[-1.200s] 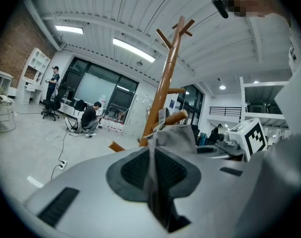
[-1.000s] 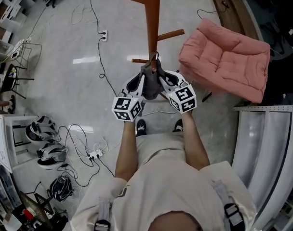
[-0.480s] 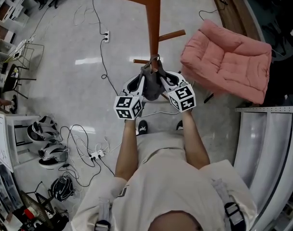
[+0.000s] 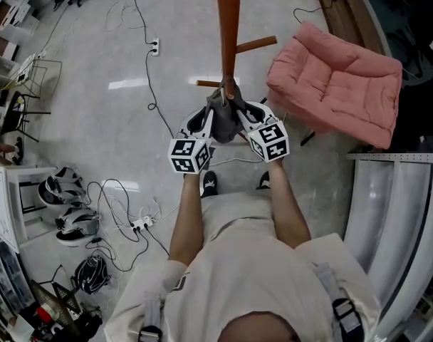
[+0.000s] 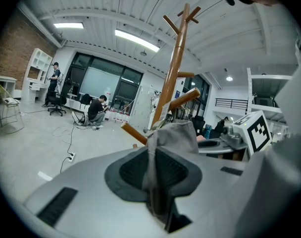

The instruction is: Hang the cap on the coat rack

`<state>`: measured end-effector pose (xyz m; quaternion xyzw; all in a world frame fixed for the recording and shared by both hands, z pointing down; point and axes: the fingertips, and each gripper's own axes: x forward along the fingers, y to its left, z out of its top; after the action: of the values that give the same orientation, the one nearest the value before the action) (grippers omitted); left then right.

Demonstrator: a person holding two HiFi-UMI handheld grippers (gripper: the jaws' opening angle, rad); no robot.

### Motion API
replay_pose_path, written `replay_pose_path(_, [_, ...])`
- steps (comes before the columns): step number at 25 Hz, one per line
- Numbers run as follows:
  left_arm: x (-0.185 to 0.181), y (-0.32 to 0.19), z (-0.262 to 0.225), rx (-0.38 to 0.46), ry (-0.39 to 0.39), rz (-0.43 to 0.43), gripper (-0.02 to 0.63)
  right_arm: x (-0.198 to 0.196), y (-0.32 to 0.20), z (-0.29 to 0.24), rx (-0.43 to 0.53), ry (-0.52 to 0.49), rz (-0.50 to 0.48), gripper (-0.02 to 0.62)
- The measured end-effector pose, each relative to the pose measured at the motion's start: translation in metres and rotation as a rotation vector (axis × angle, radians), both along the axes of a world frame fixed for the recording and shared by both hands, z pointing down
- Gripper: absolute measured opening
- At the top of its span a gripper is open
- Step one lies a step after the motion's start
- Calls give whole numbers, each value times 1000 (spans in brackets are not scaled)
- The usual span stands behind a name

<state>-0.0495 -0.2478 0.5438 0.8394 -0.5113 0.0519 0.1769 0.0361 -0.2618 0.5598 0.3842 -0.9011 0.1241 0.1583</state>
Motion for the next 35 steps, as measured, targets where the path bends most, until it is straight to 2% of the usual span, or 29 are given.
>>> replay_pose_path(6, [5, 4, 1, -3, -9, 40, 78, 1, 4, -2, 12, 16, 13, 110])
replay_pose_path(12, [2, 9, -1, 9, -30, 48, 115, 10, 6, -1, 0, 23, 76, 172])
replay_pose_path(28, [-12, 35, -1, 23, -86, 187, 118, 8, 40, 5, -12, -49, 237, 172])
replay_pose_path(35, [-19, 46, 2, 32, -90, 255, 118, 3, 63, 5, -2, -45, 300, 172])
